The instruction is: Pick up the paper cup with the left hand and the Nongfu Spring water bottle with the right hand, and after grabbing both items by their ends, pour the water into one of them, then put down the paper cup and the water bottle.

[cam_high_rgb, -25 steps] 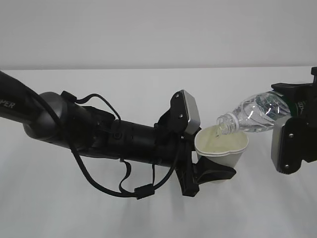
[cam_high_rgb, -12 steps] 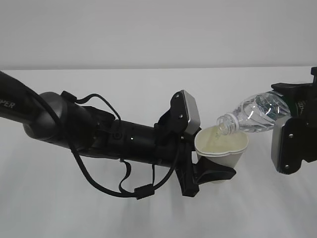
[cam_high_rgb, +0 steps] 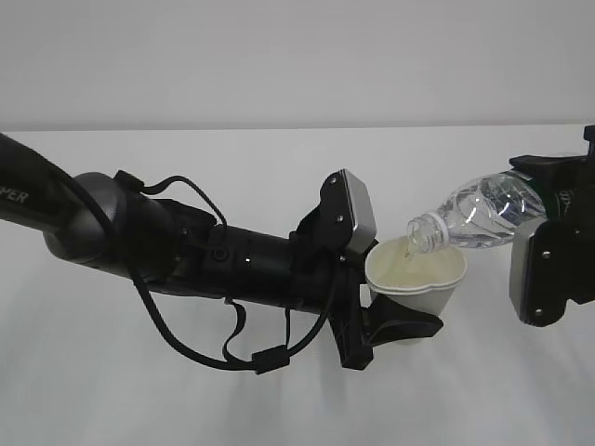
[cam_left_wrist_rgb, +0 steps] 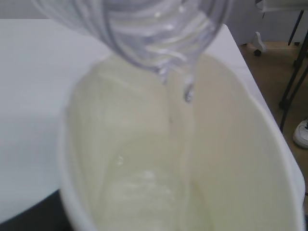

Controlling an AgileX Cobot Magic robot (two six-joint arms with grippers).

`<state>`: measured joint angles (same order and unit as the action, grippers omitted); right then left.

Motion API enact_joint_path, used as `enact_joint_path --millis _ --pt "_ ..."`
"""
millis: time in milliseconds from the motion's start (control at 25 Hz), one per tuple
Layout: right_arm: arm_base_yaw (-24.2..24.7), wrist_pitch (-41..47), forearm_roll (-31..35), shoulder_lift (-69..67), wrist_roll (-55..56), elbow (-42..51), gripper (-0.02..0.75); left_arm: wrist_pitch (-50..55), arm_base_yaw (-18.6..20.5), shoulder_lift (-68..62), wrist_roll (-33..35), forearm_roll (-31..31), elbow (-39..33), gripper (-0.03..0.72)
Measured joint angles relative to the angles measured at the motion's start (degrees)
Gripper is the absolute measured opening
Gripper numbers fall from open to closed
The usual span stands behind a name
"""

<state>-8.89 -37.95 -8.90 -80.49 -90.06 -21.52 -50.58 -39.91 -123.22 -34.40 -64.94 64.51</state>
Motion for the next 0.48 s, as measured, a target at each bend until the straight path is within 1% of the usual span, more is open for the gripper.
enact_joint_path --millis 480 --pt "0.0 0.0 0.2 0.0 -0.09 0.0 0.396 0.35 0.0 0.0 0.0 -0.08 0.0 0.427"
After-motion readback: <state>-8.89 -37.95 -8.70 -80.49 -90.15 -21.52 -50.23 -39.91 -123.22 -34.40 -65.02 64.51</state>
